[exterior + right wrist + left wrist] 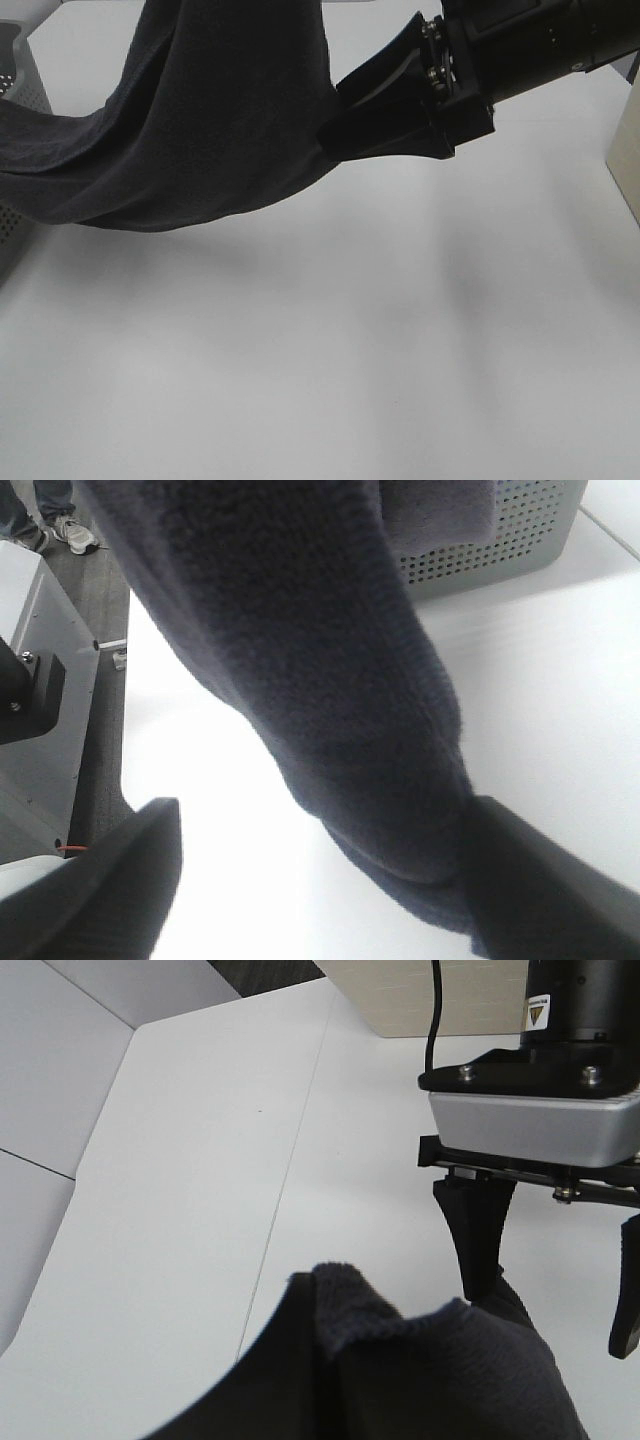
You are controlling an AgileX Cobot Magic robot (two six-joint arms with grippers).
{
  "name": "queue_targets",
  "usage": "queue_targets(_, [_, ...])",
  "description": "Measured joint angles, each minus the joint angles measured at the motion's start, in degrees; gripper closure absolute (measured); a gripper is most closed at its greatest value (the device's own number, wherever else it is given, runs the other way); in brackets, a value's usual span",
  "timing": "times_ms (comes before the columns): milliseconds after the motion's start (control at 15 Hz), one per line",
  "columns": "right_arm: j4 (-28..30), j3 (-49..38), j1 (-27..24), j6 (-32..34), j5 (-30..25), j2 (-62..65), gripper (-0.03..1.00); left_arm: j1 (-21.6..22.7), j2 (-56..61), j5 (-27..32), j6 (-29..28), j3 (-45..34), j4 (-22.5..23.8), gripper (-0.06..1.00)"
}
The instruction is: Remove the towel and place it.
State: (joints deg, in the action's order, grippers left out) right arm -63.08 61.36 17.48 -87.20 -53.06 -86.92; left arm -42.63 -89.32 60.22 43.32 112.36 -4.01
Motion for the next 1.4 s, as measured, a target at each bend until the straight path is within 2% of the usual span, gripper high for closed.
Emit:
queue_targets(467, [1.0,1.3,0.0,1.3,1.6,2.1,0.21,0.0,0.0,3.2,-2.3,0.0,2.6,0.94])
queue_targets(867, [-0.7,1.3,0.0,-1.1,1.8,-2.7,0.21,0.0,-0.1,2.0,-1.0,0.0,0.6,0.94])
queue_targets(933, [-1.3,1.3,0.0,-2.6,0.6,-3.2,0.21,0.0,-0.1,0.8,-0.3,0.0,0.5,0.94])
queue_targets(1067, [-2.2,1.3,0.0,-5.4,-5.2,-3.4,0.22,0.0,-0.6,-1.1,0.3,0.0,0.5,0.94])
queue_targets(1133, [-2.4,1.3,0.0,-6.5,-8.0,-3.5,0.23,0.0,-1.7,-1.9,0.5,0.0,1.8,0.94])
queue_targets(1400, [-2.4,1.3,0.0,-6.6,-6.5,-3.6,0.46,0.0,-2.4,-3.5,0.5,0.0,2.7,0.94])
